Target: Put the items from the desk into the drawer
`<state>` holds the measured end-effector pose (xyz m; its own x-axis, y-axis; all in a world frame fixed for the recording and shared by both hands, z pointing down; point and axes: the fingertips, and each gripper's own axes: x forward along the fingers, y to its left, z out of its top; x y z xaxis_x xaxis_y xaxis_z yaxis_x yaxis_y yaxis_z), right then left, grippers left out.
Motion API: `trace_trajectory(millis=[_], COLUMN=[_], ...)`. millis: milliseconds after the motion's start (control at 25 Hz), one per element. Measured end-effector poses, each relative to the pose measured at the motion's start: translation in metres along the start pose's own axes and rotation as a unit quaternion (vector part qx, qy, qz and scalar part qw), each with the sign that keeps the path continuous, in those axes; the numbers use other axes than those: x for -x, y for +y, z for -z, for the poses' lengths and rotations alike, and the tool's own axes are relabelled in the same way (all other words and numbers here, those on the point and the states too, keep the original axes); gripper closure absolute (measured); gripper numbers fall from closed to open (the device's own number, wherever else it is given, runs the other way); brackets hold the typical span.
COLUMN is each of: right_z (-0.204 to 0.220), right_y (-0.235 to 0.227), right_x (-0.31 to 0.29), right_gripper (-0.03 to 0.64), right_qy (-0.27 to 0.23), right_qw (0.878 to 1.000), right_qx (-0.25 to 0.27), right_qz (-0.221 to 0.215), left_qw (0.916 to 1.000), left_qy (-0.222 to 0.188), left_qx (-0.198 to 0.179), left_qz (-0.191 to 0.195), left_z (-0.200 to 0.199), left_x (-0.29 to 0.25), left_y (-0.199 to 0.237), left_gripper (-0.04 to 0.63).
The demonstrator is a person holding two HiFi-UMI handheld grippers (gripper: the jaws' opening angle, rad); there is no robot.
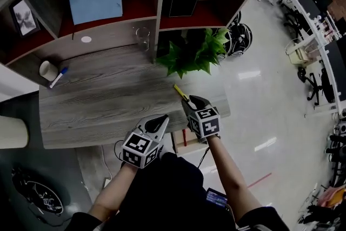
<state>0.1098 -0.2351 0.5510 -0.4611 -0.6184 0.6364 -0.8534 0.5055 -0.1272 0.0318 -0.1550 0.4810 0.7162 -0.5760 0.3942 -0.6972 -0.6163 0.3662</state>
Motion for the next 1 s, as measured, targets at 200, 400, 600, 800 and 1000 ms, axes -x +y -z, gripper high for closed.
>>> trace_trajectory(millis=[200, 400, 600, 800, 1000], right_z=[0.012, 0.021, 0.037, 0.043, 0.046], right_y=[-0.01, -0.016, -0.022, -0.025, -0.024], right_x=[-0.029, -0.05, -0.061, -0.065, -0.07], right_gripper=[0.505, 0.497, 0.491, 0.48, 0.48], right_qy=[0.059, 0.105, 0.16, 0.196, 0.226], right_qw=[0.998, 0.994, 0.987, 0.979, 0.972], right_qx=[0.018, 0.032, 0.027, 0.046, 0.052], right_qz=[-0.007, -0.013, -0.022, -0.021, -0.031], left_qw=[0.9999, 0.9996, 0.9995, 0.9992, 0.999], left_qy=[0.008, 0.011, 0.016, 0.016, 0.017], left_qx=[0.007, 0.023, 0.026, 0.036, 0.038], left_qz=[-0.009, -0.01, 0.001, 0.013, 0.016], left_z=[0.003, 0.003, 0.002, 0.0, 0.002], left_x=[0.004, 0.007, 0.006, 0.004, 0.005], left_y=[0.018, 0.032, 0.039, 0.047, 0.052], left_gripper=[0.579, 0.58, 0.578, 0.578, 0.578])
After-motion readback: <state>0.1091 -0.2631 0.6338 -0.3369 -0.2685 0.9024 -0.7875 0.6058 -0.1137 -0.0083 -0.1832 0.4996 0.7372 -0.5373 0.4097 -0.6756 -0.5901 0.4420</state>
